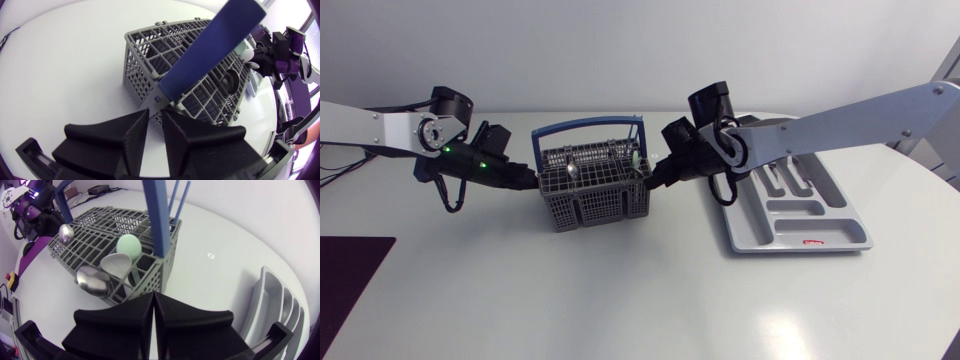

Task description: Unload the cutlery basket into the drawer organizer.

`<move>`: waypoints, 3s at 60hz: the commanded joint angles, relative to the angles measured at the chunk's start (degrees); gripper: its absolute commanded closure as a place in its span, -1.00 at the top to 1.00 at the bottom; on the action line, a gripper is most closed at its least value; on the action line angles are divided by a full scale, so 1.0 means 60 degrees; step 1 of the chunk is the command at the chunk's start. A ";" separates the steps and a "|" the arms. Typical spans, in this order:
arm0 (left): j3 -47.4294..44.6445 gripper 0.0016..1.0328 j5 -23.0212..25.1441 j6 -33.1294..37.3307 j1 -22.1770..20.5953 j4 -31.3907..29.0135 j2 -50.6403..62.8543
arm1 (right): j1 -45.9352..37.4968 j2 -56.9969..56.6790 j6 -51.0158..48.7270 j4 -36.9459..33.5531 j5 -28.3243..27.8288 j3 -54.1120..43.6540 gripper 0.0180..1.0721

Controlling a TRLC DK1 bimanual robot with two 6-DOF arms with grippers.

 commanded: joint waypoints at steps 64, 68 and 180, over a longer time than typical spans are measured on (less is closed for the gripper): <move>-0.2305 -0.56 0.0613 0.0463 -0.1375 -0.0239 -0.2104 | 0.1628 -0.2985 0.0354 0.0030 0.0191 -0.3180 -0.89; -0.2364 -0.55 0.0613 0.0463 -0.1404 -0.0239 -0.2002 | 0.1584 -0.2985 0.0295 0.0059 0.0279 -0.3224 -0.89; -0.1309 -0.19 -0.0852 -0.1792 -0.2884 -0.0136 -0.2705 | -0.0233 -0.6661 -0.0540 -0.1201 0.0645 -0.5128 0.66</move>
